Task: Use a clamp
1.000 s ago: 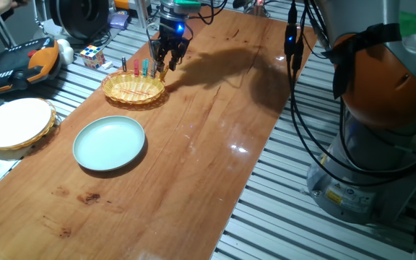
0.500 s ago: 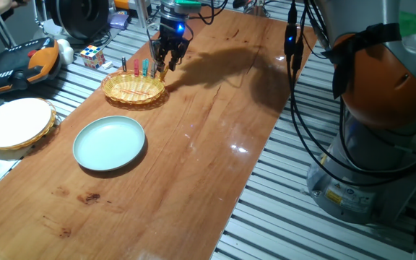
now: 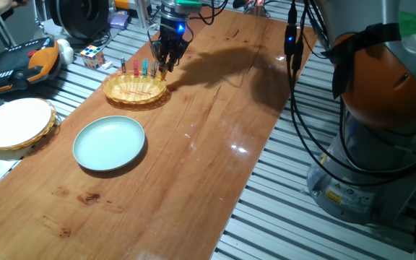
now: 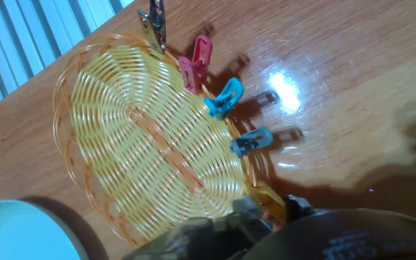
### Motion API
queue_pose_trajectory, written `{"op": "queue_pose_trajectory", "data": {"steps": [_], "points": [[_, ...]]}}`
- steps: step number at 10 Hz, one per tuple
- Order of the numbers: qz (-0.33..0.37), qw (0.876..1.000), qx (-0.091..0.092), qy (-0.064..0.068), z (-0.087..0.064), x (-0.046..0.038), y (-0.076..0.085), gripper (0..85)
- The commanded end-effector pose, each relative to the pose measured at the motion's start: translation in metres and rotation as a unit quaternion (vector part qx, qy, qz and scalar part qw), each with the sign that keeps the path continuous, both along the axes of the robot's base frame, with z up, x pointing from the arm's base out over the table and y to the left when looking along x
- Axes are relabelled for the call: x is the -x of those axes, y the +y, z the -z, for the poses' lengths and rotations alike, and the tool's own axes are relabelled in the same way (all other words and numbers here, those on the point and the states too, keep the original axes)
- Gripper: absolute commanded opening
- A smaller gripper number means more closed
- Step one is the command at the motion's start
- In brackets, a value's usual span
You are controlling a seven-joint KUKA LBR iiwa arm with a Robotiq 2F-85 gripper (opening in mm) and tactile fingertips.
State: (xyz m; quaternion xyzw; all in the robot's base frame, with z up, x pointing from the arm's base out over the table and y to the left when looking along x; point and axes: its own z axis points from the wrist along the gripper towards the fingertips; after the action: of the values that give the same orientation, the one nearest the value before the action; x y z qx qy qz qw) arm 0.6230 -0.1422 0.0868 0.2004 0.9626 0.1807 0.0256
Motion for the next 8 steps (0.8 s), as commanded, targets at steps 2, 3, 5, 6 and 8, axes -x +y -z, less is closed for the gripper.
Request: {"op": "queue_pose_trajectory", "data": {"steps": [2,3,5,6,8], "points": [[-0.002,1.0,0.001,0.0,-0.001,0.0004,0.0,2.0],[-0.002,1.0,0.003,0.0,-0.001,0.0006,0.0,0.7],[0.0,1.0,0.007,0.0,-0.003,0.0008,0.0,0.7],[0.001,1.0,0.007,0.0,-0.006,0.0012,0.0,0.7],[0.003,1.0,0.015,0.003,-0.018,0.0023,-0.001,0.7]]}}
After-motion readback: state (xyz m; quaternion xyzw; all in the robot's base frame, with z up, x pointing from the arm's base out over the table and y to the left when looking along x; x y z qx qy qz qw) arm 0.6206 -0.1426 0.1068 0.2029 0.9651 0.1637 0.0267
